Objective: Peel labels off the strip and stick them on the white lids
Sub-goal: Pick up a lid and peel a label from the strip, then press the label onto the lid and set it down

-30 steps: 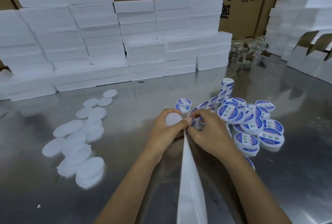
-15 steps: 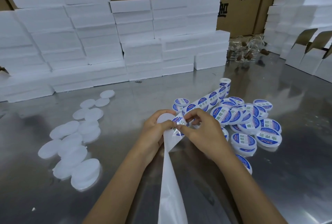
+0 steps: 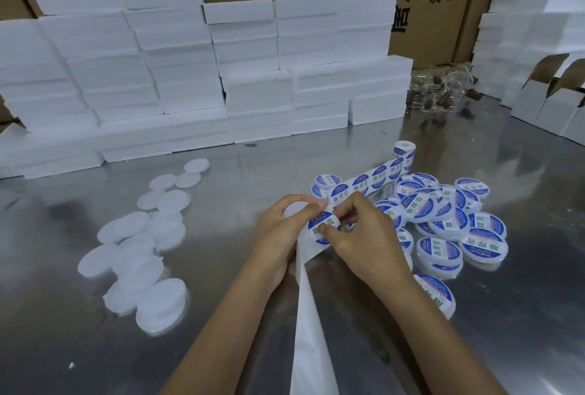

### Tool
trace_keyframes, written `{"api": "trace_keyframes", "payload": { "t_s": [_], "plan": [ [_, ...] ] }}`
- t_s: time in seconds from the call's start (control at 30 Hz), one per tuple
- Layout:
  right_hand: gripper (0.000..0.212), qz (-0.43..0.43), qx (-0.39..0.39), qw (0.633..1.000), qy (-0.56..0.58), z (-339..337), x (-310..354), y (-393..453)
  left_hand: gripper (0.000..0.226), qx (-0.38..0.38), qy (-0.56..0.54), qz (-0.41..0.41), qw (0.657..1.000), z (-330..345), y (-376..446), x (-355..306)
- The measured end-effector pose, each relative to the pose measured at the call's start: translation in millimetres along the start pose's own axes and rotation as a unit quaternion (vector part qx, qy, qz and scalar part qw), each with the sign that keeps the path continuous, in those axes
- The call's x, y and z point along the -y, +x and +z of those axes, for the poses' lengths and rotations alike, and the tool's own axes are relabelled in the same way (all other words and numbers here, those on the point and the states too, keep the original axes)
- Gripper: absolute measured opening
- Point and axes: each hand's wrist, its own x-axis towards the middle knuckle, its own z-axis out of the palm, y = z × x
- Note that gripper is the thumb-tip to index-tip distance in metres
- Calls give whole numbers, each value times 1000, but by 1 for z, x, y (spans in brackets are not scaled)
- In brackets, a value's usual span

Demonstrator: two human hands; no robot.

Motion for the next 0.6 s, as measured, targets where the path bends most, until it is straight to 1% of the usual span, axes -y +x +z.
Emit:
{"api": "trace_keyframes", "payload": {
  "t_s": [0.1, 0.2, 0.33, 0.4, 0.47, 0.5, 0.6],
  "plan": [
    [27, -2, 2, 1000, -12, 2, 3, -3, 26, -8, 15, 3, 1000, 0, 0, 0],
    [30, -24, 11, 999, -18, 3, 6, -7, 18, -37, 46, 14, 998, -1, 1, 1],
    [27, -52, 48, 997, 1, 3, 7, -9, 12, -79, 71, 19, 994, -6, 3, 2],
    [27, -69, 53, 996, 20, 2, 8, -10, 12, -88, 81, 25, 993, -8, 4, 3],
    [24, -61, 45, 995, 71, -1, 10, -10, 13, -88, 94, 28, 991, -9, 4, 2],
    [23, -45, 39, 991, 116, -4, 11, -8, 14, -83, 101, 27, 991, -9, 3, 2],
    [17, 9, 25, 958, 284, -18, 17, 0, 13, -44, 102, 17, 994, -8, 0, 1]
  ]
}}
